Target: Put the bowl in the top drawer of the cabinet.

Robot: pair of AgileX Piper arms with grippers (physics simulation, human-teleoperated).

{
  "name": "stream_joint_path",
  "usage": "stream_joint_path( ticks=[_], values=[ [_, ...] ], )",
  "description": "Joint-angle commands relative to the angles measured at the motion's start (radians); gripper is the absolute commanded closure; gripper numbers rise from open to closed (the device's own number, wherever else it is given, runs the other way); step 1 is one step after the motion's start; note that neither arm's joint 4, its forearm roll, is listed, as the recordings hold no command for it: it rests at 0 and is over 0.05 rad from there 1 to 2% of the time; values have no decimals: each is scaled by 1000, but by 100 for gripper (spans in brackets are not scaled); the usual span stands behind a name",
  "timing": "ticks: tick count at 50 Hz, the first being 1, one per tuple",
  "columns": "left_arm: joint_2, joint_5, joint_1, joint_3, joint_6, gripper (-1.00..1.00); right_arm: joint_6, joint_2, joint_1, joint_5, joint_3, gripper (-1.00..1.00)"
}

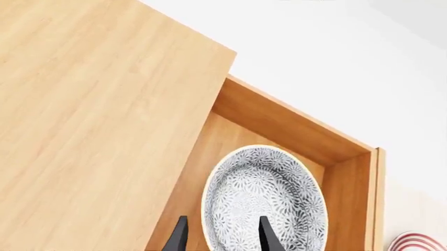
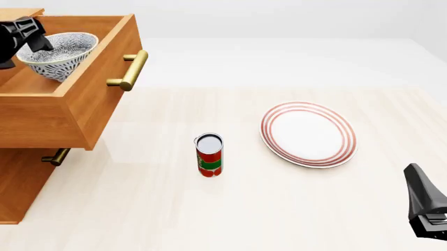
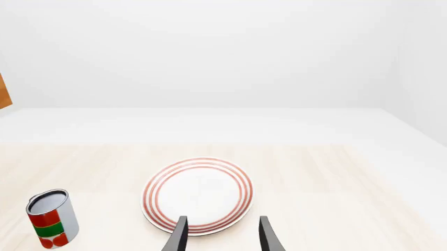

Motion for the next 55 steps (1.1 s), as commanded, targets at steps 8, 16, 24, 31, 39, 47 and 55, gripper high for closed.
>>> stream_joint_path(
  ticks=[8, 16, 24, 31, 39, 47, 55],
  values=[
    [-29, 16, 25, -22, 8, -100, 0, 0, 0, 0, 0, -100],
    [-58, 42, 18, -37, 7, -100, 0, 0, 0, 0, 0, -100],
    [-108, 79, -4, -53, 4, -100, 0, 0, 0, 0, 0, -100],
    [-173, 120, -27, -62, 4, -100, 0, 0, 0, 0, 0, -100],
    [-239, 154, -53, -70, 21, -100, 0, 0, 0, 0, 0, -100],
    [-311, 193, -81, -69, 23, -100, 0, 0, 0, 0, 0, -100],
    [-382, 211, -123, -21, 31, -100, 0, 0, 0, 0, 0, -100]
  ],
)
